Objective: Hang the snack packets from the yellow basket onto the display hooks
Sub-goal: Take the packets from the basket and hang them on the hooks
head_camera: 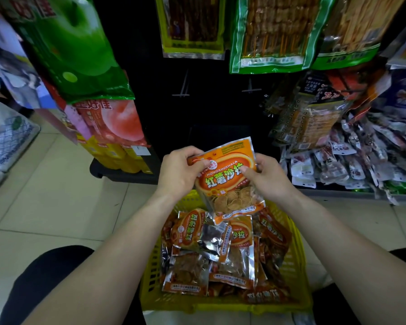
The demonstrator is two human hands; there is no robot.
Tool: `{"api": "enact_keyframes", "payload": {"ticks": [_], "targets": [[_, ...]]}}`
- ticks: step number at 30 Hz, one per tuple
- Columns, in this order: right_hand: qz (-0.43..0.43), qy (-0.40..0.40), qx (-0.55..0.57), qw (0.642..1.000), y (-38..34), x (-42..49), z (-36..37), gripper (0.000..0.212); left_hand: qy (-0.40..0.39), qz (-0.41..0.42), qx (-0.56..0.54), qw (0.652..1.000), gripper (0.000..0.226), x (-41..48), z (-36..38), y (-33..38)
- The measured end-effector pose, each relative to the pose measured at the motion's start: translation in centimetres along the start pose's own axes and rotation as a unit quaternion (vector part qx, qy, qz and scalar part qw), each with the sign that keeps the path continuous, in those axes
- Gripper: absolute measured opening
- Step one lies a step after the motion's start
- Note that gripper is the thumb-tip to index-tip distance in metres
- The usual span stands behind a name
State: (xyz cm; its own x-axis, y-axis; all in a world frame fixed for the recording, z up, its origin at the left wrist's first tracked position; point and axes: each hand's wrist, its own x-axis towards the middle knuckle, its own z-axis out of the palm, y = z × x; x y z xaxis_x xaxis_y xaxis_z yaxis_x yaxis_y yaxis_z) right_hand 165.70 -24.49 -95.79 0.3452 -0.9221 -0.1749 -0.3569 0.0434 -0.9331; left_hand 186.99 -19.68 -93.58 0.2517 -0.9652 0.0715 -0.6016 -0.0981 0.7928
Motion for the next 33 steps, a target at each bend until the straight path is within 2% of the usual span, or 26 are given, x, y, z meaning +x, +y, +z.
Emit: {"api": "enact_keyframes", "payload": {"ticks": [8, 14, 21, 26, 33], "targets": [[0.045, 0.016, -0.063, 0.997, 1.1, 0.1, 1.0, 0.006, -0.003, -0.043, -0.005, 0.999, 0.018, -0.5, 0.4, -1.3], [0.018, 0.098, -0.112, 0.989, 0.6, 4.8, -0.6, 0.006, 0.004, -0.088, 0.007, 0.996, 0.057, 1.7, -0.3, -4.7], [0.032, 0.146, -0.17, 0.974, 3.9, 15.5, 0.8, 0.026, -0.052, -0.144, 0.053, 0.987, 0.048, 7.2, 3.9, -10.3], [0.076, 0.162, -0.11, 0.978, 7.9, 24.5, 4.3, 0.036, -0.093, -0.174, 0.023, 0.98, 0.052, 12.8, 9.1, -14.3], [0.03, 0.126, -0.024, 0.991, 10.0, 35.5, 9.0, 0.019, -0.08, -0.143, 0.036, 0.986, 0.043, 20.9, 14.6, -19.5]]}}
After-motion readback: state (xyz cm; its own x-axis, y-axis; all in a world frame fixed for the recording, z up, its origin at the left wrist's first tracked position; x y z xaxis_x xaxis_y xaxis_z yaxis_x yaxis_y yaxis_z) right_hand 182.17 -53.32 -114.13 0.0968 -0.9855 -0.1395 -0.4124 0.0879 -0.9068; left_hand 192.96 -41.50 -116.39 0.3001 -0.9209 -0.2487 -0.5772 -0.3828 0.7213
